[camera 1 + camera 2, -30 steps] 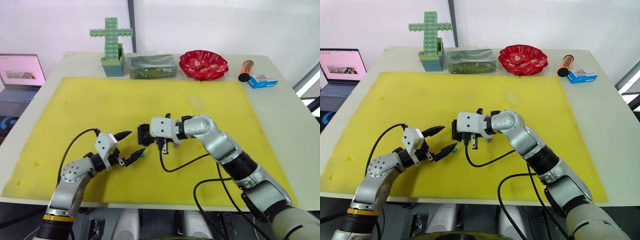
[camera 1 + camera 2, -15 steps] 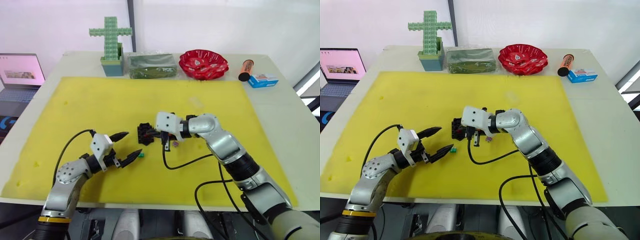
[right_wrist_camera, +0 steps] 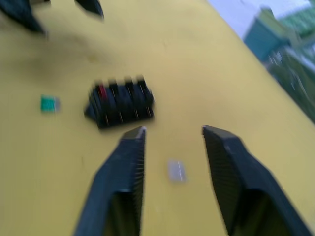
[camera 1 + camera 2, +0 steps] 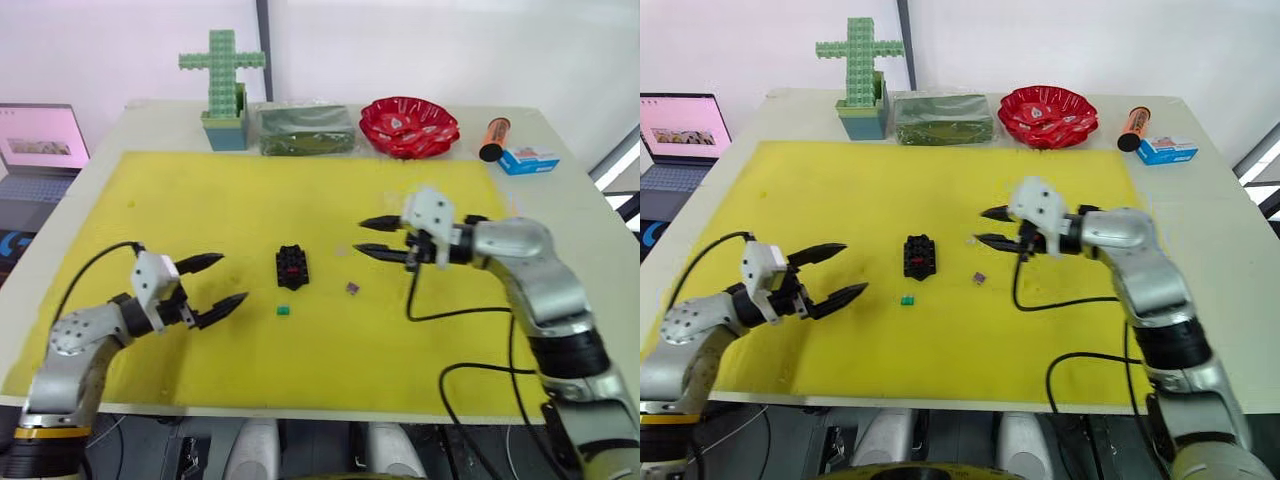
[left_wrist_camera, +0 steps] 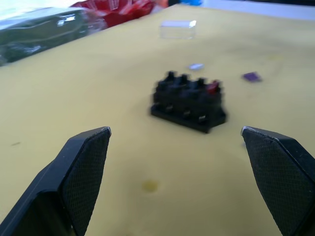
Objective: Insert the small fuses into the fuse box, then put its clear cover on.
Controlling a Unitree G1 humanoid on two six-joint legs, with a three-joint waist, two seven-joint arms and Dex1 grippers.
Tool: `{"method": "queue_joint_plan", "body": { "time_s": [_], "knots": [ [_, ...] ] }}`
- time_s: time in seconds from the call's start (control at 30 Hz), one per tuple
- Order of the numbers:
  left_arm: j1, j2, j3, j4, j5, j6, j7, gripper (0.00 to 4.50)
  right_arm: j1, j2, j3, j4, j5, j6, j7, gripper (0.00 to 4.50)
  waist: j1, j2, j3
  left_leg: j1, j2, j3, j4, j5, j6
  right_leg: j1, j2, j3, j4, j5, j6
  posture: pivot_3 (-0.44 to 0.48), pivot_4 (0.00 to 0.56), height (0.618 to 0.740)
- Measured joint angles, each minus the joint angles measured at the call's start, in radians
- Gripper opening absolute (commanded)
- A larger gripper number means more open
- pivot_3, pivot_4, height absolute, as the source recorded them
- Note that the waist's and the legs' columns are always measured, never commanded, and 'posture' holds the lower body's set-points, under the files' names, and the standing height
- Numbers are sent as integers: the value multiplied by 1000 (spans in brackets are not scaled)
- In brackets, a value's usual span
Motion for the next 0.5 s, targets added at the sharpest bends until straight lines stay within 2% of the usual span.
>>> {"method": "queue_joint_plan", "body": {
  "time_s": [0.13,0.27,0.4,0.5],
  "knots": [
    [-2,8,15,17,-5,1,-20,4500,99,-57,-73,8,9,-54,14,4476,-2,0,0,0,0,0,0,0,0,0,0,0,0,0,0,0,150,740],
    [-1,26,34,28,-7,0,-39,4500,189,-100,-132,41,16,-107,19,4476,-1,0,0,0,0,1,0,0,0,0,0,0,0,0,0,0,150,740],
    [-19,33,38,37,-9,21,-37,4500,215,-103,-151,24,34,-119,11,4476,-1,0,0,0,1,0,0,0,0,0,0,0,0,0,0,0,150,740],
    [-23,49,39,12,-38,132,-1,4500,232,-85,-142,-46,77,-107,10,4476,-1,0,0,0,1,0,0,0,0,0,1,0,0,0,0,0,150,740]
  ]
}}
